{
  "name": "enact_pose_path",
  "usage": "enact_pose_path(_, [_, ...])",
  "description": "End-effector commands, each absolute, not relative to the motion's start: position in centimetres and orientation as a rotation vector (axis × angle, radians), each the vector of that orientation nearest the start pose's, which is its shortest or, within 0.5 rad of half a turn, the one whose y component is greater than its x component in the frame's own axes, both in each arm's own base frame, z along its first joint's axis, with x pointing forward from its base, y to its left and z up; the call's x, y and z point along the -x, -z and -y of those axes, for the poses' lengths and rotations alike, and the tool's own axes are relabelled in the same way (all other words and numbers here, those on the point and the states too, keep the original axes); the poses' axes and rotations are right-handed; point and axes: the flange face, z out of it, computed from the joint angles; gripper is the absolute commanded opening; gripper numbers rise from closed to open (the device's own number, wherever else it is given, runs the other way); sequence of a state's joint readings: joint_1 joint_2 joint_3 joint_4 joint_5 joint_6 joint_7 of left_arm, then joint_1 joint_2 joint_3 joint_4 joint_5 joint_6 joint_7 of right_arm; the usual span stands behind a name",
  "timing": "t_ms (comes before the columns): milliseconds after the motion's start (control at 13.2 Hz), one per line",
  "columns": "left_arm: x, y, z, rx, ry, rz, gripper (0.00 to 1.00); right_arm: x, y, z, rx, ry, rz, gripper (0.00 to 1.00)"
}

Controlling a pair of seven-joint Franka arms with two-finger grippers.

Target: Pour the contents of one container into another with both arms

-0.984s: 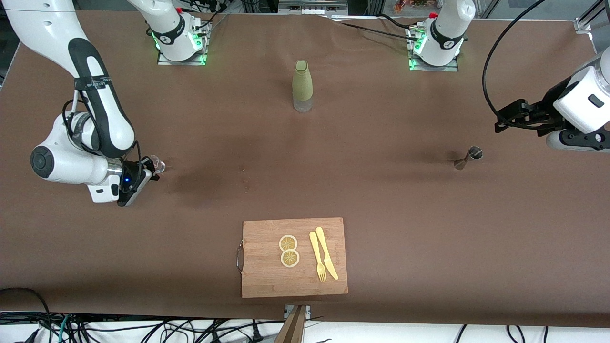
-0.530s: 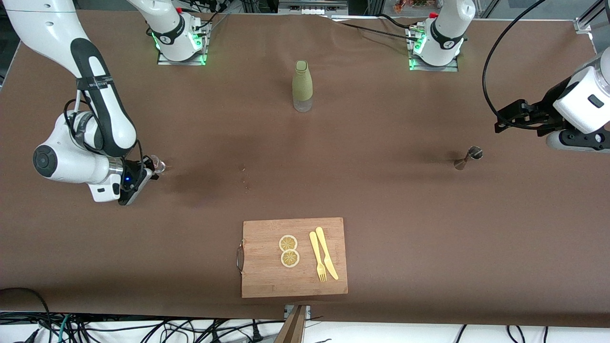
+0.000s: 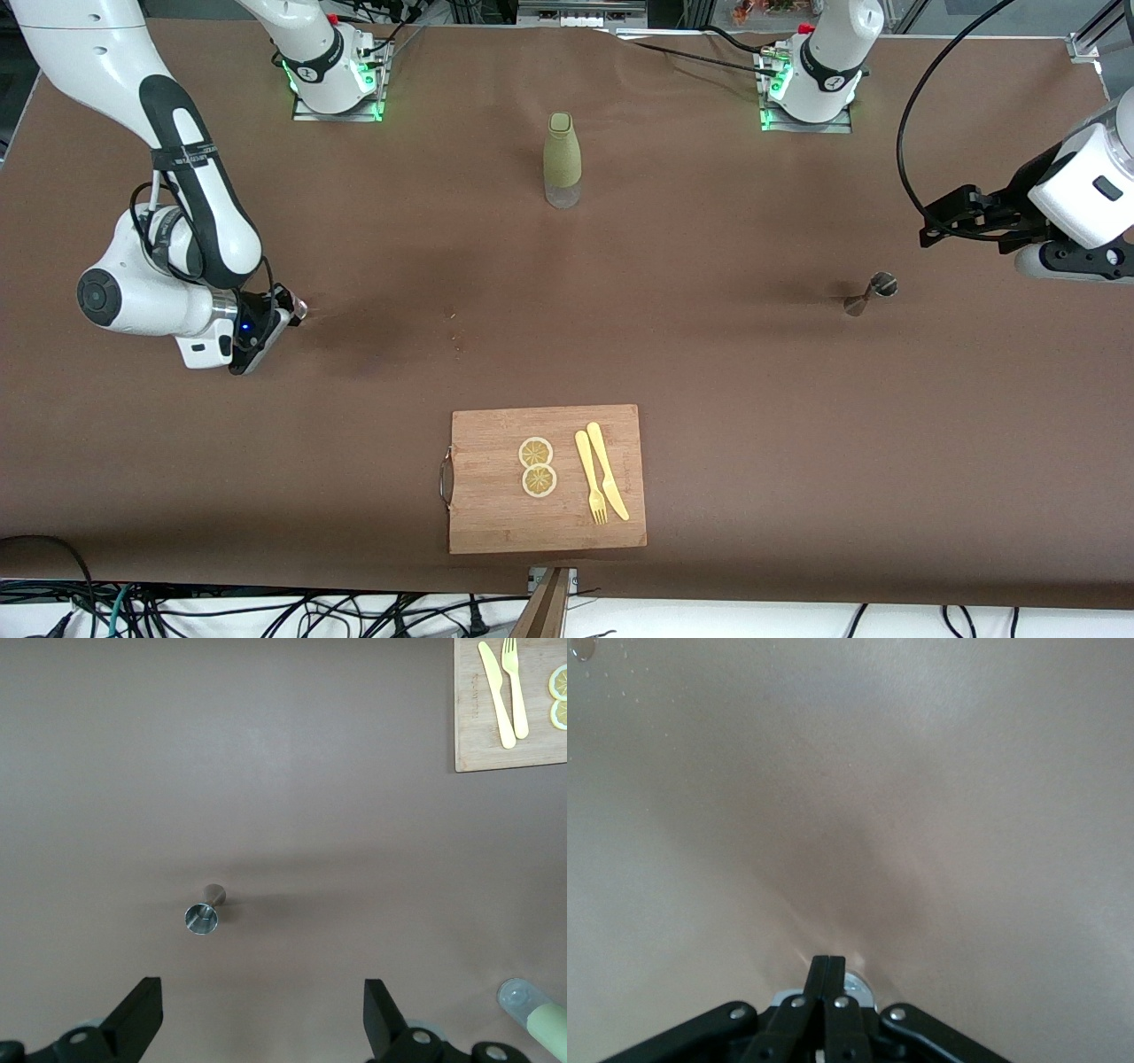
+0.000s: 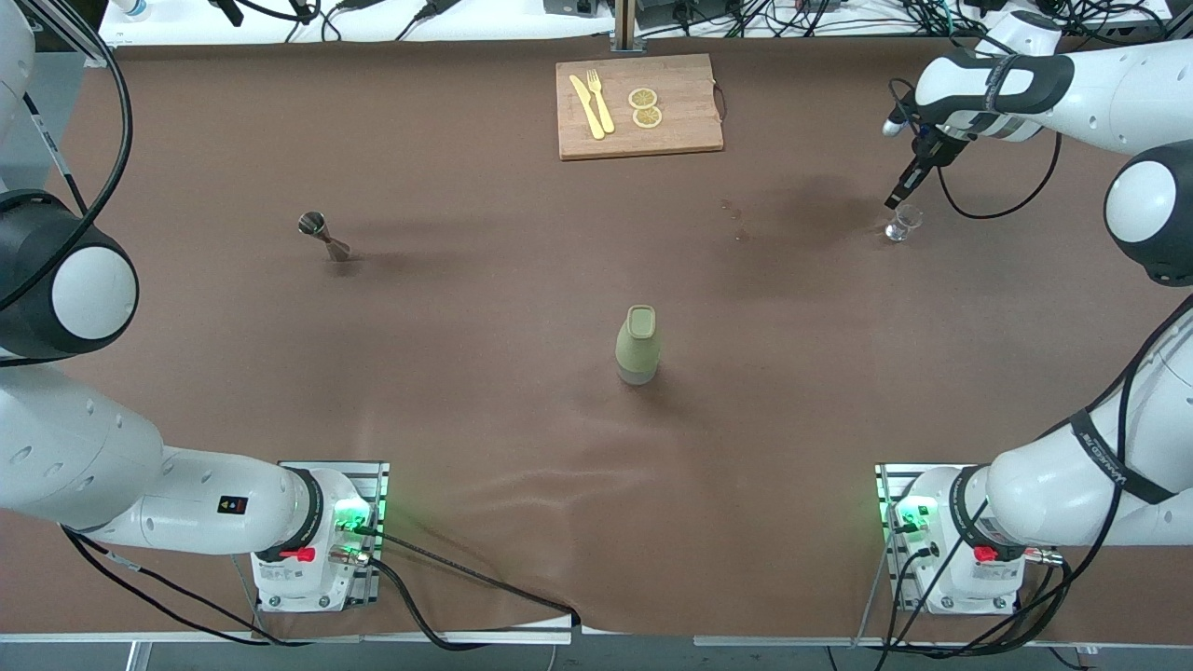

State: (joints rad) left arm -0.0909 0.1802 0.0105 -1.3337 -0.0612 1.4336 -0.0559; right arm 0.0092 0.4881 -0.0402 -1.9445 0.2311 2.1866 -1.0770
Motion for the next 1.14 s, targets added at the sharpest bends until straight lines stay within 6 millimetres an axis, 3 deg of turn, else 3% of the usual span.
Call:
enact_pose_path(0, [-59.8, -62.4, 5.6, 3.182, -0.117, -0.068, 1.0, -58.6, -21.6, 0.8, 2.629, -0.189, 1.188, 0.0])
enact_pose_path(1060, [-59.8, -62.4, 5.4, 3.182, -0.117, -0.063, 1.0, -57.4, -21.8, -0.5, 2.655, -0.224, 1.093, 0.0])
